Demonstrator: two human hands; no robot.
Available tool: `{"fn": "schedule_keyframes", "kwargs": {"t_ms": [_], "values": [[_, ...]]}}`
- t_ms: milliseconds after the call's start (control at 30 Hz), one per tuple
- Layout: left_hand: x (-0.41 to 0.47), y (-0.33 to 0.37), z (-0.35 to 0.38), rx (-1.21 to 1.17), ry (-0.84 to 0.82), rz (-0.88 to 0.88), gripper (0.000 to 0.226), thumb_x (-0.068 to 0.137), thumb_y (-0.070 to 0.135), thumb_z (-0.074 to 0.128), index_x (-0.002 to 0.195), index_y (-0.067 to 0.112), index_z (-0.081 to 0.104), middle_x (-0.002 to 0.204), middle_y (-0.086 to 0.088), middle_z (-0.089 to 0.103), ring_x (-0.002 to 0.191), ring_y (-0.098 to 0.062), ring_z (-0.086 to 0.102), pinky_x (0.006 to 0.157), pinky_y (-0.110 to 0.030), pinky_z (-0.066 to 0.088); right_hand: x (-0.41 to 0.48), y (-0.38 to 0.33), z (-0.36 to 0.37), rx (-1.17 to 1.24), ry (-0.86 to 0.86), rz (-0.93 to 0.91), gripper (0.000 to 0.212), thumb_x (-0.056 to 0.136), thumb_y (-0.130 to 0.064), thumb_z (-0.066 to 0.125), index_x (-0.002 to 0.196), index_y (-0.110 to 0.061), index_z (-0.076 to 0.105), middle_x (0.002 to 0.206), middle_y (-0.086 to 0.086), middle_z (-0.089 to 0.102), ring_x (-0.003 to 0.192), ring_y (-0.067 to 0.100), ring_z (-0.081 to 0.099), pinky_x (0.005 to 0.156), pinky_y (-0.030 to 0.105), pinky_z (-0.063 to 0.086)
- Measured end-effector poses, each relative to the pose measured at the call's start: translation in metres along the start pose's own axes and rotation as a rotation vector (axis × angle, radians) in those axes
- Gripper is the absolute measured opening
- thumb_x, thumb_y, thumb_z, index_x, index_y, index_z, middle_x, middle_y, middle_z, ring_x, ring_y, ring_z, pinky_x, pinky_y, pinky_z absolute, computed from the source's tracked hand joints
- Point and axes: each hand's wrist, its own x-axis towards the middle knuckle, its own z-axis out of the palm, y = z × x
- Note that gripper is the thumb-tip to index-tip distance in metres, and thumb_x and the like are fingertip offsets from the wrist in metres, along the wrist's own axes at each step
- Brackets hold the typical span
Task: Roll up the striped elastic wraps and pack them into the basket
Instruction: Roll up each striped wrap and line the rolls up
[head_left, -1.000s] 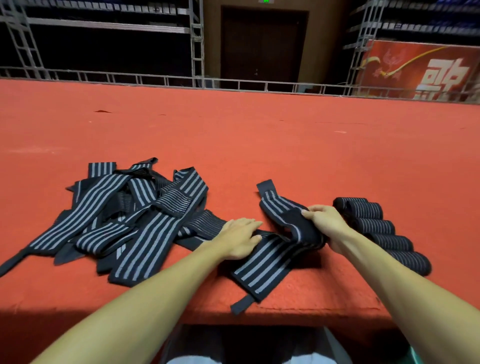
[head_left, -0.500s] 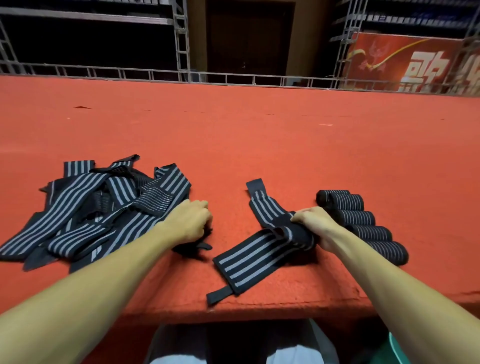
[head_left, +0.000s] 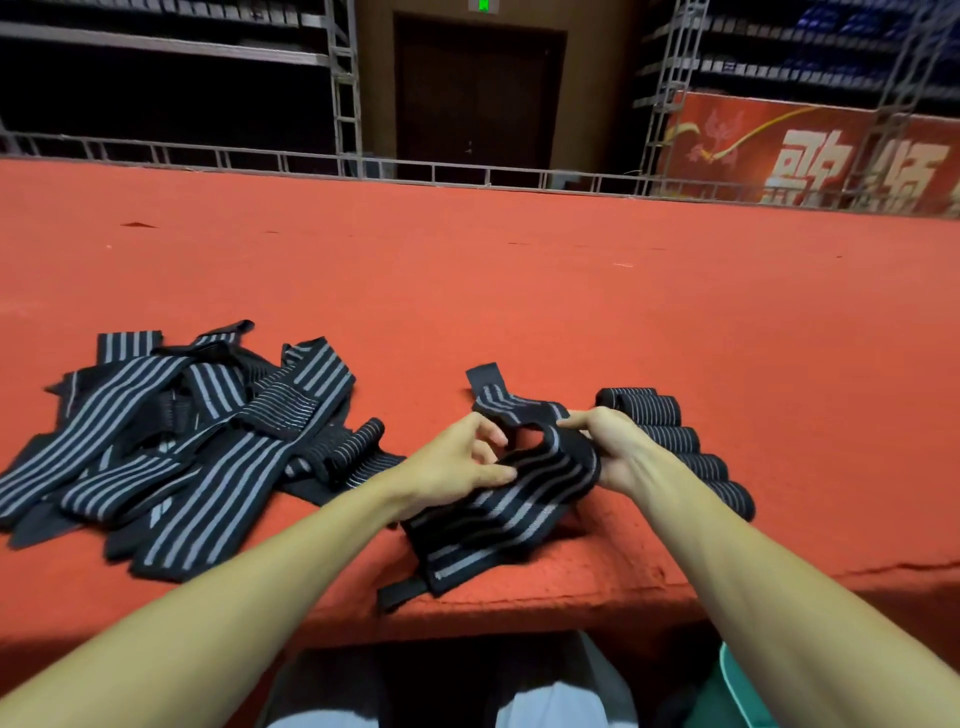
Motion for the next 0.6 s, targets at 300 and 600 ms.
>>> {"fn": "schedule_keyframes", "kwargs": {"t_ms": [300,600], "values": [[-0.042,0.052,0.012,-0.412,-0.477,-0.095,0.043,0.091,0.006,0.061,0.132,0.009,0.049,0.118,-0.013,0.065,0.090,-0.019,0.065,0.080,-0.031,0.055,-0.026,-0.027,0.004,0.084,-0.017,-0.200,0.024,0.089,0.005,0.043,0.097,-0.008,0.062,0.067,0.004,0.065,0.047,0.011,0.061,0.044,0.019,0.048],[-0.009,0.042,0.009,-0.881,-0.098,-0.148,0.060,0.087,0.057,0.051,0.124,0.010,0.057,0.115,-0.008,0.065,0.101,-0.020,0.061,0.091,-0.038,0.047,-0.030,-0.026,0.000,-0.133,-0.133,-0.240,0.042,0.071,0.006,0.056,0.106,-0.011,0.071,0.098,0.012,0.070,0.084,0.027,0.054,0.059,0.025,0.033]]}}
